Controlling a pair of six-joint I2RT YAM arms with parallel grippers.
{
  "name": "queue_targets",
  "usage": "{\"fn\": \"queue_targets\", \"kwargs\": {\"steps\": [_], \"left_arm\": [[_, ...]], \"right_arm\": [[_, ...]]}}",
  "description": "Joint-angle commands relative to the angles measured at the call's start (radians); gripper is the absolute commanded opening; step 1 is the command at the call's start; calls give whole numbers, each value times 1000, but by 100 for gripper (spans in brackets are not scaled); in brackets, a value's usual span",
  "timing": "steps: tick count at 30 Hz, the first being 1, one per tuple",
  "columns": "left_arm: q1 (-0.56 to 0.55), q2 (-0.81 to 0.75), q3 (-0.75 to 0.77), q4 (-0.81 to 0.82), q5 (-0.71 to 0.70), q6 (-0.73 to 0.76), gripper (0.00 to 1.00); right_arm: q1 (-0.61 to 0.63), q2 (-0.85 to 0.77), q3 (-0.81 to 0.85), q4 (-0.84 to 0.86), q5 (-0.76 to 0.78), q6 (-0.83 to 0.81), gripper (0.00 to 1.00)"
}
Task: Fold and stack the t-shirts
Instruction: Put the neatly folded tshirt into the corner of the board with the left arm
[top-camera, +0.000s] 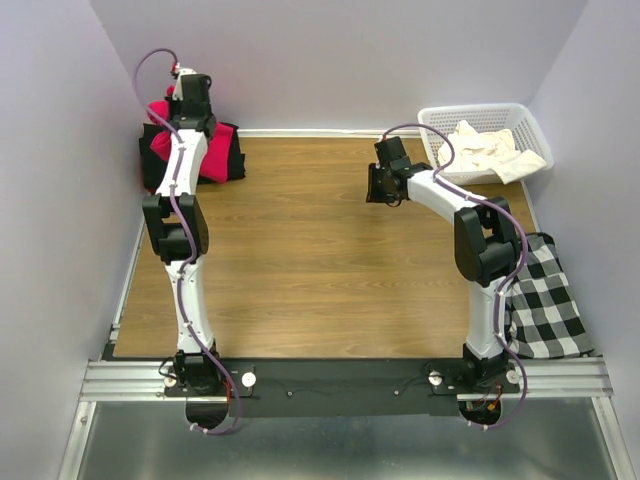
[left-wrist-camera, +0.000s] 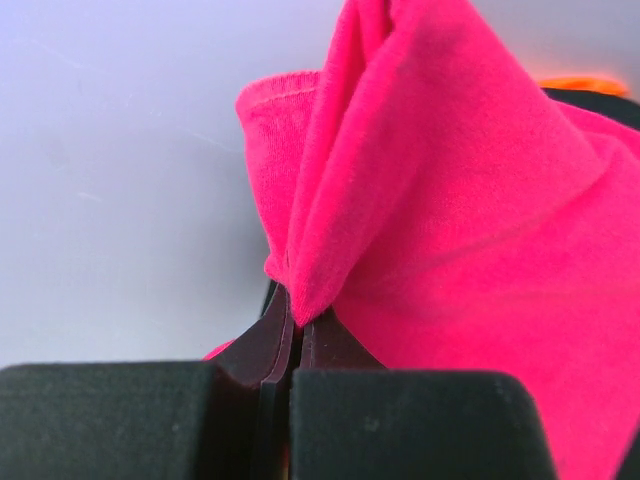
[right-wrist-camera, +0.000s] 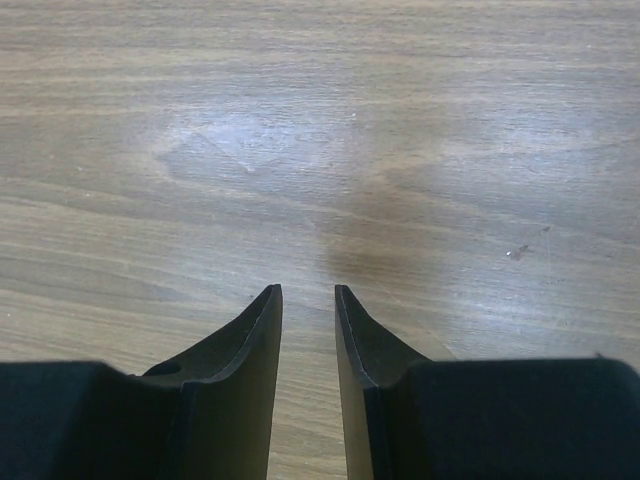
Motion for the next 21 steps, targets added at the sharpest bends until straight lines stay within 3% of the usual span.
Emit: {"fn": "queue_targets", "kwargs": {"steps": [1,3,6,7,10,14,16,21], "left_arm": [[79,45,45,3,141,-60,0],[95,46,33,-20,239,-93,4],[107,42,11,-38,244,-139,35],[110,44,8,-43,244,-146,51],[119,44,5,-57,269,-165,65],[127,24,7,-52,256,-196,75],[127,-3,3,-35,252,-200,92],[125,-72,-16,-18,302,-211,95]], "right_arm": [[3,-35,8,-18,-34,21,36],[4,-33,14,-19,-68,24,36],[4,-32,20,-24,-80,30,36],[4,-33,19,-24,-92,32,36],[4,-41,13,-25,-111,37,36],[4,-50,-1,-25,-123,35,36],[4,-55,-12,-25,-120,35,36],[4,-73,-29,-25,-102,40,36]]}}
